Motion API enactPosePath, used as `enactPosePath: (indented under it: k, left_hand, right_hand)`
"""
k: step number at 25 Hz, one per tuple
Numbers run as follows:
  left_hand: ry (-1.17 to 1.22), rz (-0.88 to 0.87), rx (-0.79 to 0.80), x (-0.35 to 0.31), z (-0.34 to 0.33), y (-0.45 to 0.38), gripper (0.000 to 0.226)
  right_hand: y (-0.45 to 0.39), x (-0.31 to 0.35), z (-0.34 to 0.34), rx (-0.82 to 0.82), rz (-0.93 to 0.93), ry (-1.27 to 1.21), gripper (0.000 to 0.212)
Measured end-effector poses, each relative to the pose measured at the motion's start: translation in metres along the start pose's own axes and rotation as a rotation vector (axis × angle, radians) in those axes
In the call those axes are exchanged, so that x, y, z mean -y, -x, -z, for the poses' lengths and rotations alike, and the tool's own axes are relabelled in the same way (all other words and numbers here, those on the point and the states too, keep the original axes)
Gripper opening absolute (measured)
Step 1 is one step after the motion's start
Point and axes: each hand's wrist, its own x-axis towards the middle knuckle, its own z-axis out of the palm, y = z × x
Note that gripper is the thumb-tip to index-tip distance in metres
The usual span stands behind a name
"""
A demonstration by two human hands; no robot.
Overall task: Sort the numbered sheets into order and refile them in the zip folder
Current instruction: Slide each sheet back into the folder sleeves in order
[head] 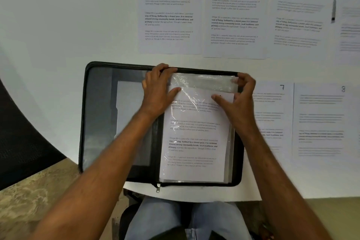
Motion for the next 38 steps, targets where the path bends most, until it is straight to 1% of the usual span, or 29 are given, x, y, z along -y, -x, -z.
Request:
enactPosePath:
  k: [2,4,7,8,10,11,12,13,14,16,18,21,23,24,27,29,30,31,33,35,37,38]
  left_hand:
    - [0.03,0.057,0.019,-0.004,-0.003,0.023,0.068]
    - [0.1,0.095,0.023,-0.006,-0.006,0.046,0.069]
    - [0.321,0.127,0.016,-0.008,-0.001,0.074,0.062]
    - [0.382,0.158,0.027,-0.01,0.003,0.08,0.058]
    - [0.46,0.249,0.055,-0.012,0.013,0.087,0.051]
    - [0.5,0.311,0.074,-0.013,0.018,0.089,0.049]
    - [0.553,0.369,0.092,-0.013,0.023,0.091,0.047]
    - [0.616,0.419,0.111,-0.011,0.029,0.092,0.045]
    - [0.681,0.464,0.135,-0.009,0.035,0.093,0.043]
    - [0.789,0.535,0.186,-0.005,0.049,0.094,0.037]
    - [0.855,0.548,0.219,0.0,0.065,0.097,0.038]
    - [0.916,0.523,0.239,0.009,0.086,0.099,0.049]
    - [0.93,0.548,0.225,0.02,0.099,0.101,0.057]
    - [0.935,0.567,0.217,0.026,0.105,0.102,0.062]
    - [0.951,0.641,0.207,0.044,0.121,0.106,0.08]
    - [0.927,0.706,0.198,0.053,0.131,0.11,0.082]
    - [0.901,0.721,0.2,0.058,0.136,0.113,0.081]
    - [0.879,0.718,0.209,0.064,0.139,0.116,0.077]
    - [0.871,0.698,0.216,0.067,0.145,0.122,0.065]
    - [0.788,0.722,0.137,0.066,0.144,0.123,0.054]
    - [0.557,0.73,0.012,0.071,0.136,0.119,0.049]
    - [0.423,0.718,-0.042,0.078,0.131,0.118,0.043]
  right_hand:
    - [0.022,0.0,0.003,0.066,-0.098,-0.008,0.081]
    - [0.04,-0.003,0.006,0.168,-0.209,0.018,0.066]
    - [0.062,-0.002,0.014,0.322,-0.395,-0.056,0.036]
    - [0.067,0.005,0.016,0.369,-0.424,-0.083,0.029]
    - [0.077,0.021,0.019,0.408,-0.428,-0.102,0.018]
    - [0.081,0.027,0.019,0.425,-0.414,-0.121,0.022]
    - [0.085,0.036,0.017,0.433,-0.413,-0.163,0.031]
    - [0.087,0.043,0.014,0.446,-0.414,-0.23,0.032]
    - [0.089,0.049,0.008,0.459,-0.415,-0.29,0.026]
    - [0.091,0.055,-0.013,0.465,-0.403,-0.368,0.032]
    - [0.096,0.066,-0.04,0.493,-0.392,-0.389,0.036]
    - [0.104,0.077,-0.084,0.556,-0.373,-0.389,0.03]
    - [0.109,0.085,-0.107,0.599,-0.371,-0.376,0.028]
    - [0.11,0.086,-0.118,0.613,-0.366,-0.369,0.03]
    - [0.114,0.09,-0.144,0.672,-0.342,-0.298,0.05]
    - [0.114,0.087,-0.161,0.728,-0.333,-0.25,0.068]
    - [0.113,0.086,-0.167,0.761,-0.283,-0.187,0.074]
    - [0.113,0.084,-0.171,0.794,-0.213,-0.099,0.073]
    - [0.112,0.08,-0.177,0.826,-0.102,0.034,0.058]
    - [0.109,0.071,-0.179,0.834,-0.051,0.109,0.047]
    - [0.104,0.062,-0.18,0.847,0.009,0.178,0.042]
    - [0.102,0.058,-0.178,0.842,0.04,0.199,0.041]
